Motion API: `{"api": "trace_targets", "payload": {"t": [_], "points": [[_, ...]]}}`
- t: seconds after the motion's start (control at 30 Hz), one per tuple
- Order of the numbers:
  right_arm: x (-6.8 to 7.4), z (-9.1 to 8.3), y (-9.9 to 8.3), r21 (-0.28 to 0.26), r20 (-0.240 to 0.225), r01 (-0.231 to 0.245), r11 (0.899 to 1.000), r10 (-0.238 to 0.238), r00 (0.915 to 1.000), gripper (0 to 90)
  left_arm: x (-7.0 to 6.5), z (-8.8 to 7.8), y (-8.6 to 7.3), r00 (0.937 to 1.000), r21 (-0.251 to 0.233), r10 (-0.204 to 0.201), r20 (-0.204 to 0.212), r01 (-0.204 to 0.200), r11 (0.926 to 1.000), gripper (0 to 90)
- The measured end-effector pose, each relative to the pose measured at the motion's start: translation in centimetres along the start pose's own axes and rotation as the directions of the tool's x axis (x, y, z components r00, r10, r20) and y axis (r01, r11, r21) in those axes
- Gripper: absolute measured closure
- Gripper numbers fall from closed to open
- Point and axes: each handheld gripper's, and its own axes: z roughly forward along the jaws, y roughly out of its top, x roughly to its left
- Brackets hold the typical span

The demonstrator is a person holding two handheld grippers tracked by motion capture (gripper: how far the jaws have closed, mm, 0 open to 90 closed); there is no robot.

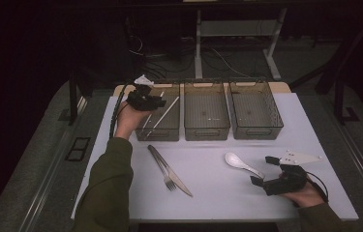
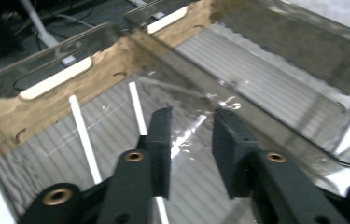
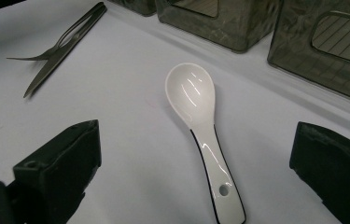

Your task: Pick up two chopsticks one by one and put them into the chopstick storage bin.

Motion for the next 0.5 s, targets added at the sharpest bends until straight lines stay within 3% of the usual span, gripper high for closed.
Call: {"api": "trace_targets", "payload": {"t": [0.23, 0.5], "points": [[0.0, 0.0, 0.0, 0.001, 0.0, 0.003, 1.0, -0.003, 1.0, 2.0, -2.8, -1.4, 0.4, 0.9976, -0.019, 0.042, 0.055, -0.041, 0.999, 53.2], [0.1, 0.0, 0.0, 0.001, -0.001, 0.004, 1.0, -0.004, 1.0, 2.0, -6.7, -2.3, -1.2, 0.9891, -0.042, 0.083, 0.122, -0.078, 0.9961, 46.5]]}}
